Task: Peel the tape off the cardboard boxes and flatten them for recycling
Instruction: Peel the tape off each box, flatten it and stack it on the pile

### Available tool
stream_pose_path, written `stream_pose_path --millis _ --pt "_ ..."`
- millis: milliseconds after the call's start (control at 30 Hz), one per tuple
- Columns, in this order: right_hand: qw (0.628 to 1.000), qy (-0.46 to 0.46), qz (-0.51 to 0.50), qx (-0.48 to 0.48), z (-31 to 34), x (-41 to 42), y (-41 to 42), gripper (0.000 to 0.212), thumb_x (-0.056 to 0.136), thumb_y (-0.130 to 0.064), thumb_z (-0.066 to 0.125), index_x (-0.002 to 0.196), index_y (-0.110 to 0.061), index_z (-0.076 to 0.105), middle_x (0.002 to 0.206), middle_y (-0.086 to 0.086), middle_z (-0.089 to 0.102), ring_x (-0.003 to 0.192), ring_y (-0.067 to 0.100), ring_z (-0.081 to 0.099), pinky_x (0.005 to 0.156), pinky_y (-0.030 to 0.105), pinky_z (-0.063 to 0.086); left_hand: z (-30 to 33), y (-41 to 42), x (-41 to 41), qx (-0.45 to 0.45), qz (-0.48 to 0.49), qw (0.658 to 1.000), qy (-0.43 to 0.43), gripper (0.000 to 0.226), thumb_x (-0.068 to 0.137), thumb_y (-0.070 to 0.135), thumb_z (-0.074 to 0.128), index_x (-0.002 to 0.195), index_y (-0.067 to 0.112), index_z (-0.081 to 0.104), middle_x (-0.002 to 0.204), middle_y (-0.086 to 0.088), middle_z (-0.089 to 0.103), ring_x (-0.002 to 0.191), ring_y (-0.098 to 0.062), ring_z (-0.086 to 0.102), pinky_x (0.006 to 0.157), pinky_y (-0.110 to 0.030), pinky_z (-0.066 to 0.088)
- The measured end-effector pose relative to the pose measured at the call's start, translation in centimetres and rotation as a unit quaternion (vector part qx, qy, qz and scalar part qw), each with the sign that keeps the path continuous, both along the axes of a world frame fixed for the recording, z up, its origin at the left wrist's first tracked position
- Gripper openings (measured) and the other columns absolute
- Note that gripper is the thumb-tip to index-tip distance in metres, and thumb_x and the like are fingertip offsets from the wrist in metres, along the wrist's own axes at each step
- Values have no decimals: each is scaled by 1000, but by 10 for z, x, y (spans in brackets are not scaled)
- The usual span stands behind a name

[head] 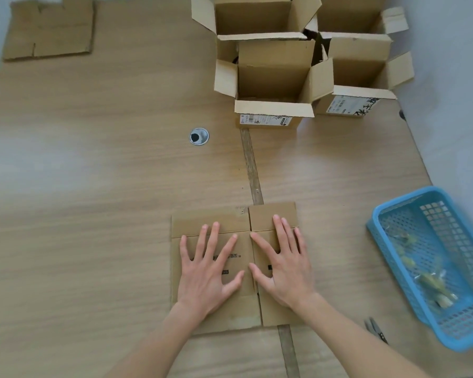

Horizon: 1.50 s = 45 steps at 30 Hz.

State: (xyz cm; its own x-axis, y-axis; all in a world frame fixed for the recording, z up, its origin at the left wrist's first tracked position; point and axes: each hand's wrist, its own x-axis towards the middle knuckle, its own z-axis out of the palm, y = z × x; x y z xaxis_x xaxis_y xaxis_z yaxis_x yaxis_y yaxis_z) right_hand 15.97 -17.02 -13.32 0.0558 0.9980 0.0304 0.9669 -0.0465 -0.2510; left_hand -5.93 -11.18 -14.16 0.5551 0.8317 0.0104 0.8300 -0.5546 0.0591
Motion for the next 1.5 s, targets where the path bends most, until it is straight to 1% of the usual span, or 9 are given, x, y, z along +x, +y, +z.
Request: stream_pose_path --millis 400,500,600,700,833,1033,1167,1333,1500 --pt "1000 -11 -2 -25 3 -1 -3 67 96 -71 34 157 -46 21 170 11 -2 157 26 -2 124 53 14 10 -4 -1 -37 15 999 -21 77 96 74 32 161 34 22 171 -2 4 157 -24 6 120 -65 17" --pt "999 5 -15 -39 10 0 -6 68 98 -73 29 159 -46 14 169 8 -12 156 23 -10 125 49 7 21 -13 -6 -65 90 992 -53 74 96 71 33 159 33 30 171 -3 6 157 -22 7 122 -61 16" --pt "993 34 -97 -66 17 -7 -24 71 96 -77 30 158 -47 13 168 8 -18 156 21 -14 127 43 2 30 -32 -21 -110 209 971 -34 79 91 83 29 159 44 16 171 -9 0 157 -25 2 123 -59 7" --pt "977 62 -177 -103 24 -16 -42 78 91 -82 30 158 -47 13 168 13 -13 156 25 -12 126 41 1 44 -42 -34 -146 282 947 -45 86 83 86 40 158 47 21 166 -18 14 154 -32 15 123 -52 16" --pt "960 113 -222 -131 39 -22 -43 78 87 -77 50 155 -48 25 168 16 7 156 29 6 125 44 16 61 -37 -28 -177 330 923 -87 88 76 74 68 152 44 38 152 -12 34 138 -29 35 110 -43 36" --pt "930 238 -257 -110 57 -20 -34 69 76 -44 85 138 -42 54 157 11 24 147 29 22 118 47 29 62 -37 -20 -223 391 867 -215 105 62 55 91 153 39 41 133 -10 35 127 -29 42 108 -38 40" --pt "926 259 -258 -95 69 -22 -30 70 73 -36 89 135 -40 57 153 9 23 145 30 28 115 46 34 70 -41 -24 -222 356 886 -199 126 56 64 89 160 40 21 138 -9 25 134 -28 37 108 -38 41" --pt "930 246 -264 -69 112 -36 -10 70 71 -38 90 133 -42 58 151 6 27 140 28 38 98 47 51 116 -21 -37 -193 323 907 -186 124 64 66 84 161 38 12 141 -7 19 138 -28 32 103 -37 44" --pt "951 224 -214 -23 187 -68 38 71 74 -42 87 137 -40 55 157 8 26 145 29 32 108 50 44 192 18 -67 -154 325 902 -240 122 70 62 83 163 30 11 141 -12 19 140 -30 24 113 -37 34"
